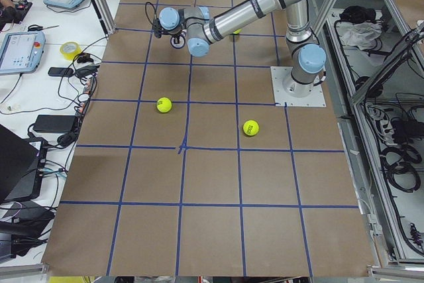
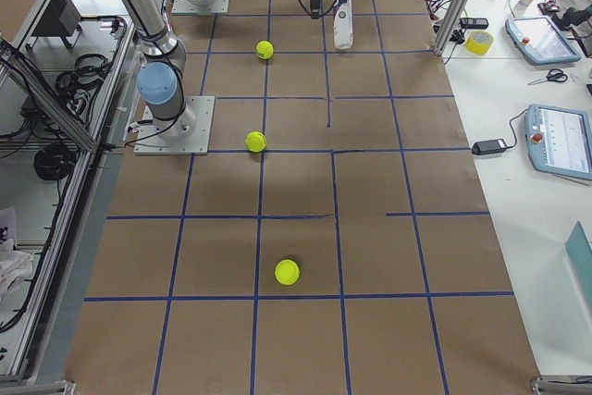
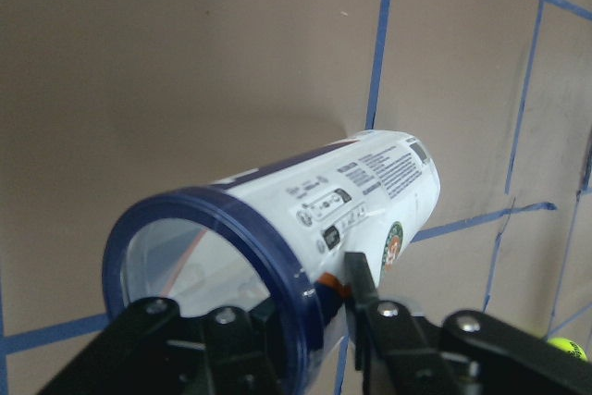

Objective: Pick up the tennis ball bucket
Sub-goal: 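Lift the can with the left gripper, swinging it upright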

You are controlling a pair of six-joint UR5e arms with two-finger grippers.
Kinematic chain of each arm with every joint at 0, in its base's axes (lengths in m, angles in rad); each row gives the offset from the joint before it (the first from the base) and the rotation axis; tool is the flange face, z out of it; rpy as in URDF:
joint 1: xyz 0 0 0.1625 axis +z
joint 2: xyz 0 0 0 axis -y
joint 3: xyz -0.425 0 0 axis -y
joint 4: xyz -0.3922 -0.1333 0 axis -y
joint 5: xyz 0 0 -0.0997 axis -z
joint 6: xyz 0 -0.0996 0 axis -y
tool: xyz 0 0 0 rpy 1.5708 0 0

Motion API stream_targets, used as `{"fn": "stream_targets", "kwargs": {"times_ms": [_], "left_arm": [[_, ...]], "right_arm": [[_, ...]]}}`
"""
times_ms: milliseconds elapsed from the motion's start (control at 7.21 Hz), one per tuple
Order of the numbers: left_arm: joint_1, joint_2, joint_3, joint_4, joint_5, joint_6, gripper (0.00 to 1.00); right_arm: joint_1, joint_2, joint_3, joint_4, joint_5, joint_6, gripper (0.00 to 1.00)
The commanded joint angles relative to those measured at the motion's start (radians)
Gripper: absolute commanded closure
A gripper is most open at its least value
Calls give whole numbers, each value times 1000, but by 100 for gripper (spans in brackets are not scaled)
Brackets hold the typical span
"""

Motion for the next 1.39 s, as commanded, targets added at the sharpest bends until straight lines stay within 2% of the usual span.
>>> {"fn": "stream_targets", "kwargs": {"times_ms": [0, 416, 693, 971, 1248], "left_arm": [[-54, 25, 89, -30, 91, -112, 100], [-60, 43, 130, -30, 235, -109, 100], [-113, 19, 175, -40, 372, -94, 100], [-140, 3, 184, -61, 442, -48, 100], [-146, -24, 204, -98, 458, -27, 100]], "right_arm": [[0, -1, -2, -3, 0, 0, 0], [-1, -3, -2, -1, 0, 0, 0], [-1, -3, -2, -1, 0, 0, 0], [0, -3, -2, -1, 0, 0, 0], [0, -3, 0, 0, -1, 0, 0]]}}
